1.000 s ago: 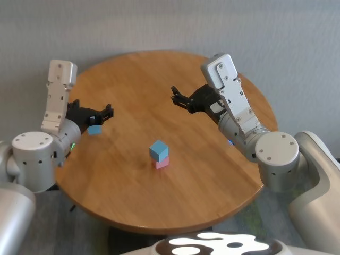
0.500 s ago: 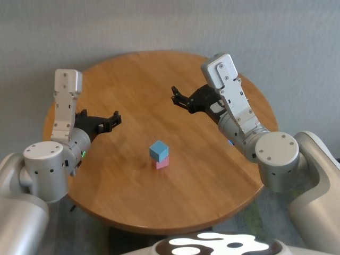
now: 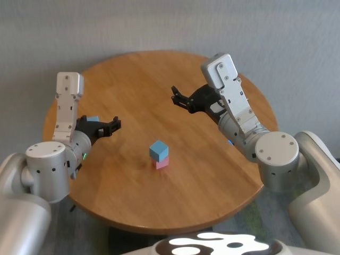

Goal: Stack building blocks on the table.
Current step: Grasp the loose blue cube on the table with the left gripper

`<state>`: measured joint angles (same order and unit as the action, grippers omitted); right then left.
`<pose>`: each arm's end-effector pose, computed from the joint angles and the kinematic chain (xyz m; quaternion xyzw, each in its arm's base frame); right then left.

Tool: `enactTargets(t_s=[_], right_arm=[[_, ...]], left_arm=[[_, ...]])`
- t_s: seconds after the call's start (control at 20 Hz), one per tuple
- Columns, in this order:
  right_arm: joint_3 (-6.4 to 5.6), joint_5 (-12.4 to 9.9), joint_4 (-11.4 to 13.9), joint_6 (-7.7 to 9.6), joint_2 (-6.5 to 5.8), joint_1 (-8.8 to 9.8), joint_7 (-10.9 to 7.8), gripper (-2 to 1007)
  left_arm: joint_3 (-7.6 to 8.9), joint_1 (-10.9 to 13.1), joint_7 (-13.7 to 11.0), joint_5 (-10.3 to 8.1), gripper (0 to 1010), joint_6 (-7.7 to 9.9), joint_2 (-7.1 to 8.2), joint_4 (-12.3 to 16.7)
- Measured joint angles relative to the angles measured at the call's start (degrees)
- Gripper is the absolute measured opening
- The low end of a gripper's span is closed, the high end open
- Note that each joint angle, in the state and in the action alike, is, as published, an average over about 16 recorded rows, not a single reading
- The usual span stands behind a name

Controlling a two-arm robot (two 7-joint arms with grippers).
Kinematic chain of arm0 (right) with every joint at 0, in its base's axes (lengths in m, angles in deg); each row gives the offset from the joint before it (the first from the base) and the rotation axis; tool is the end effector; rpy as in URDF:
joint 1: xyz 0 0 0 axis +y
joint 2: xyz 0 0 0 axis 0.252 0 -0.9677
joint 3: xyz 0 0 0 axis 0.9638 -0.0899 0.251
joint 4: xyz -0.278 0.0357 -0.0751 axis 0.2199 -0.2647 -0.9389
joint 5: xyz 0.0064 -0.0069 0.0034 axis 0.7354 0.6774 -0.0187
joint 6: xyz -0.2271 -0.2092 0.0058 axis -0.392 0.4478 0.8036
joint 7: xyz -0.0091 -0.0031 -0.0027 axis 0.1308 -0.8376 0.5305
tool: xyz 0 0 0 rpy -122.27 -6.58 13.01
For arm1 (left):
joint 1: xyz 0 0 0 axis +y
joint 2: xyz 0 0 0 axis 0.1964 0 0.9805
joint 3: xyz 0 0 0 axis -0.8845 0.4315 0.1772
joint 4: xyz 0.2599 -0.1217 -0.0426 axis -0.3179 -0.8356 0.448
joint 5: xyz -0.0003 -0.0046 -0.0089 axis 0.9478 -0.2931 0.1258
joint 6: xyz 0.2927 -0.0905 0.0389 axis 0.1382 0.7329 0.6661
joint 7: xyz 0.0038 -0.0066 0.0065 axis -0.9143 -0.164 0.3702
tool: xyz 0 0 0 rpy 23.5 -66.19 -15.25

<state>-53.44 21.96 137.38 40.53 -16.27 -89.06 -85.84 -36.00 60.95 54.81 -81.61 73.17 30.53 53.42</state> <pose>0.3758 0.0549 -0.2516 -0.1467 -0.1105 -0.5379 0.8227 0.4087 -0.0404 -0.2908 0.1381 0.1528 0.6173 0.7593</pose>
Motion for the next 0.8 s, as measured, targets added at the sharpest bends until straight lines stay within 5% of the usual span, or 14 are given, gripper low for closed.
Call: enactTargets(t_s=[0.8], right_arm=[[0.0,0.0,0.0,0.0,0.0,0.0,0.0,1005]], left_arm=[[1.8,-0.66,-0.95,1.1,1000,2.54,-1.1,-1.76]])
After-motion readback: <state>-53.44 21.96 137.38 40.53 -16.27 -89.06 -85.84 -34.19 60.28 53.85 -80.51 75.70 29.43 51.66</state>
